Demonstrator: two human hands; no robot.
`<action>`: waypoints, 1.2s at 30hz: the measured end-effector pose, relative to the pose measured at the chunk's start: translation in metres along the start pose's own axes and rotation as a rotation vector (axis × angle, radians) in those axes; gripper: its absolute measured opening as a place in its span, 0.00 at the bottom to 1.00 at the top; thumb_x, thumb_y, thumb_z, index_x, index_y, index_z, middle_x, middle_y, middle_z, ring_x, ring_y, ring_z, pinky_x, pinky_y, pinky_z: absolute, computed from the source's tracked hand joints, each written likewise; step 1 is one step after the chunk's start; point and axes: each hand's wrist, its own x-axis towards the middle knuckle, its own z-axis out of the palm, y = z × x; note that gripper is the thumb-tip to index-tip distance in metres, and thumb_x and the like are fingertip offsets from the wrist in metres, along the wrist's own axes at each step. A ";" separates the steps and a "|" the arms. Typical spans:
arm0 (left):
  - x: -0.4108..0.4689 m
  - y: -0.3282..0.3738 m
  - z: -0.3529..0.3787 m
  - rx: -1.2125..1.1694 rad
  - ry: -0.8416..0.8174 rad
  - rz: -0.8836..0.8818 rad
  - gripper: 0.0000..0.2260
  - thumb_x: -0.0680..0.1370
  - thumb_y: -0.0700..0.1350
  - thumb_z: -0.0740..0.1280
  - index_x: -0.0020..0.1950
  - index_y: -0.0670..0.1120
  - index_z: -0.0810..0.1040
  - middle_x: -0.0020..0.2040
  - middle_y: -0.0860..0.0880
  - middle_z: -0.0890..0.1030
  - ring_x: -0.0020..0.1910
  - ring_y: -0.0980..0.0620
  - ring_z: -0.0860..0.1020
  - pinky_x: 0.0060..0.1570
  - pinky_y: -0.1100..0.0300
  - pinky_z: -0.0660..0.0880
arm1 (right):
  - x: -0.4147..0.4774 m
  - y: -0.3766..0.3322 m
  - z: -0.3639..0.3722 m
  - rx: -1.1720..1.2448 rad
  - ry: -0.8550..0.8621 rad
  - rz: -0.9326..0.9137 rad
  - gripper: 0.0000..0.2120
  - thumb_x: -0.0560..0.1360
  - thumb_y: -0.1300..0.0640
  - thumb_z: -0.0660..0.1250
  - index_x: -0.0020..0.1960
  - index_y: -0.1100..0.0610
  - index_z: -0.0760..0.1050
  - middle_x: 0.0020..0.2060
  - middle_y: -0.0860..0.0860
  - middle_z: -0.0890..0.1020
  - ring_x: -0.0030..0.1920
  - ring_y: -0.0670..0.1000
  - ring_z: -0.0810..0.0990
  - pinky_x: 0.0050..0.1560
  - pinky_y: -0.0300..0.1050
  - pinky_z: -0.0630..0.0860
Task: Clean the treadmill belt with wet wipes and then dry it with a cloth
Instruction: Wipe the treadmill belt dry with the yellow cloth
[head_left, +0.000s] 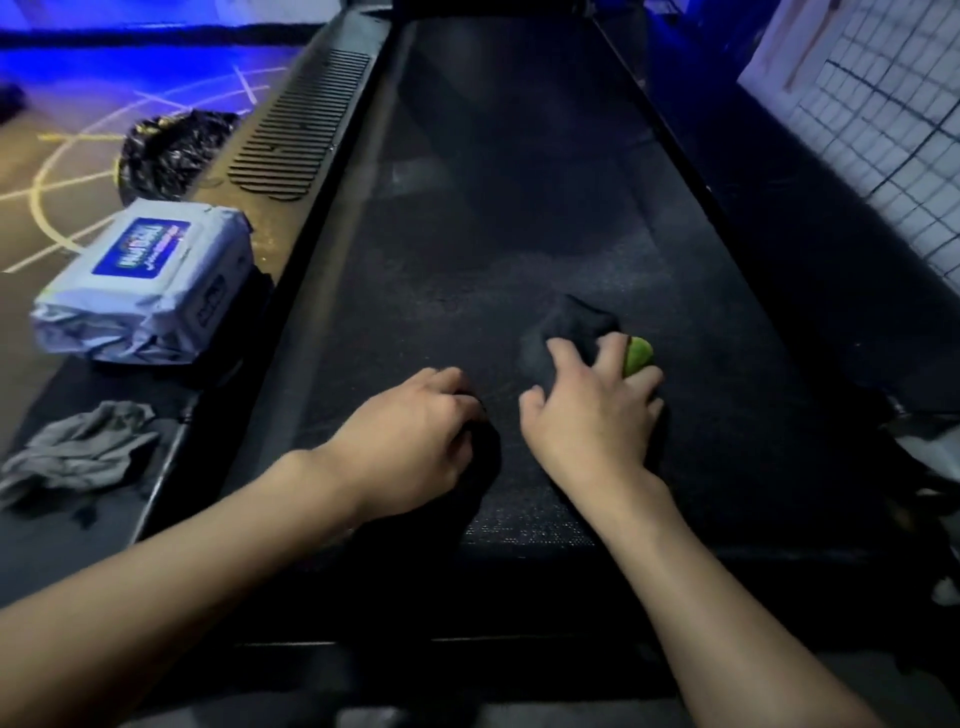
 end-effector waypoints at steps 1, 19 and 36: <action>-0.004 -0.011 -0.002 -0.021 0.008 -0.039 0.15 0.73 0.50 0.58 0.56 0.52 0.79 0.53 0.53 0.74 0.54 0.50 0.74 0.53 0.51 0.76 | -0.002 -0.012 0.004 0.006 -0.007 -0.045 0.22 0.75 0.45 0.64 0.68 0.44 0.68 0.69 0.55 0.61 0.60 0.65 0.65 0.60 0.60 0.66; -0.030 -0.103 -0.049 -0.584 0.245 -0.585 0.27 0.77 0.61 0.48 0.55 0.48 0.80 0.55 0.50 0.82 0.57 0.52 0.79 0.65 0.52 0.71 | -0.029 -0.116 0.024 -0.065 -0.230 -1.070 0.26 0.73 0.38 0.65 0.68 0.41 0.65 0.66 0.50 0.66 0.61 0.61 0.66 0.57 0.60 0.66; -0.002 -0.092 -0.035 -0.167 0.104 -0.592 0.23 0.73 0.32 0.60 0.68 0.39 0.61 0.52 0.32 0.80 0.52 0.35 0.79 0.49 0.47 0.74 | 0.091 -0.120 0.035 -0.130 -0.259 -0.790 0.27 0.72 0.40 0.64 0.71 0.36 0.66 0.74 0.47 0.63 0.63 0.64 0.66 0.62 0.62 0.67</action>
